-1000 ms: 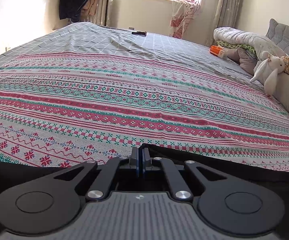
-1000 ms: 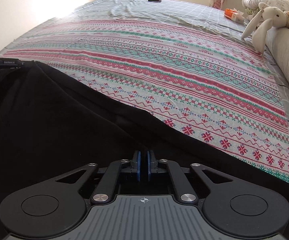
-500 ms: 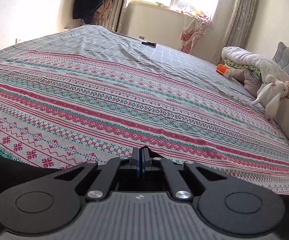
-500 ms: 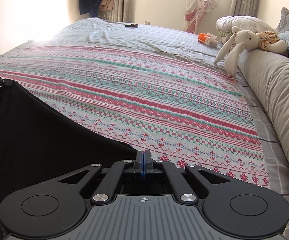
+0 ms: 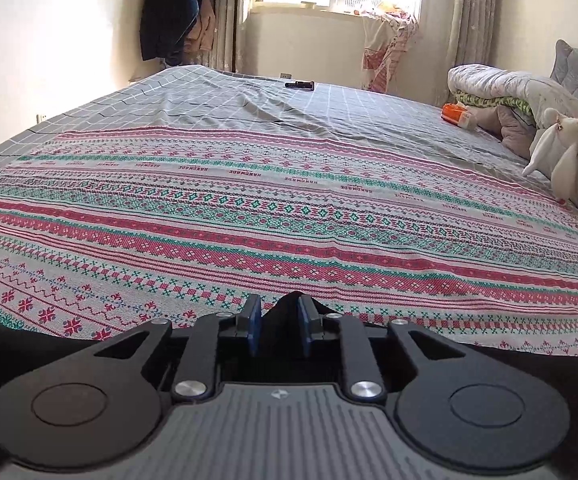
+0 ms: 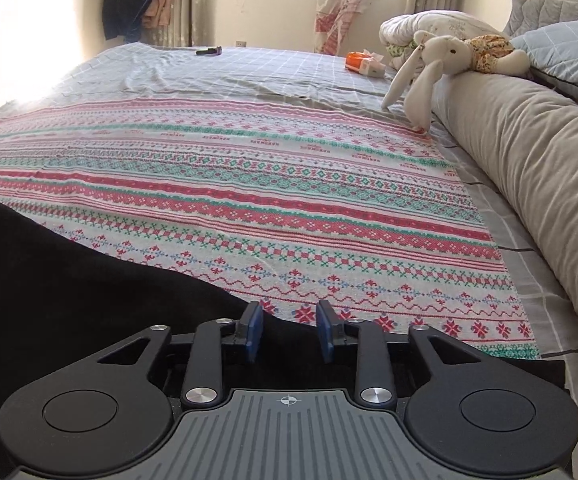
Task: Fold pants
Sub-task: 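Open both grippers and release the trousers, smoothing them flat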
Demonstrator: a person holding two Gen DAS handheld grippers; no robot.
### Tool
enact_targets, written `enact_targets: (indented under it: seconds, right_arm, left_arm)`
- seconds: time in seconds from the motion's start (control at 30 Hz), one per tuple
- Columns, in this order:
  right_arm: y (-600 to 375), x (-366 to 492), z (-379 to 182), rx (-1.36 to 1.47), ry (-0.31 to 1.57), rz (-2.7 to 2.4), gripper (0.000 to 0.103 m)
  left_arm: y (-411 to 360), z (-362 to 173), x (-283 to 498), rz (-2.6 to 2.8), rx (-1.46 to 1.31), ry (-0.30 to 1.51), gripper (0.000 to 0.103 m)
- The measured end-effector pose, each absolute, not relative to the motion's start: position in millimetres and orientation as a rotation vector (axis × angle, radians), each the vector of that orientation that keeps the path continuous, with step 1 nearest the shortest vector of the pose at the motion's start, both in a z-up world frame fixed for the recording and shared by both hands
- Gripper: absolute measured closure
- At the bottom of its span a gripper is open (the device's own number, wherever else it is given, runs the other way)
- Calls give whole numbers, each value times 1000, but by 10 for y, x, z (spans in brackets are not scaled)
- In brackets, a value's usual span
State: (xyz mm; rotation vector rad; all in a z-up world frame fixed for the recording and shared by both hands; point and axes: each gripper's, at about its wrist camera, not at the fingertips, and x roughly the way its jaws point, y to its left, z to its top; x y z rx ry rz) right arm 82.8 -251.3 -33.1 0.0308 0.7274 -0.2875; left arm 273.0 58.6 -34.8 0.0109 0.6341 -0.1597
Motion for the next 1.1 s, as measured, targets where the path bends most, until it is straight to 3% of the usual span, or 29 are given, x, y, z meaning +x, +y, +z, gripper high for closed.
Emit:
enact_targets:
  seconds: [0.03, 0.07, 0.37, 0.53, 0.9, 1.1]
  right_arm:
    - [-2584, 752, -286, 41, 715, -326, 53]
    - [-2669, 687, -248, 53, 709, -364, 53]
    - [-3747, -64, -257, 278, 697, -674, 54]
    - [-4103, -373, -358, 424, 675, -680, 71]
    - [-4231, -306, -561, 503, 681, -623, 72]
    - [-4150, -250, -578, 405, 691, -652, 90]
  left_arm:
    - [561, -307, 2681, -160, 22, 633, 44]
    - [530, -263, 2617, -166, 29, 631, 40]
    - [30, -180, 1968, -383, 33, 720, 24]
    - [-341, -342, 1534, -536, 65, 721, 19]
    - [-628, -598, 1188, -689, 188, 657, 3]
    - [-616, -592, 1188, -695, 185, 662, 1]
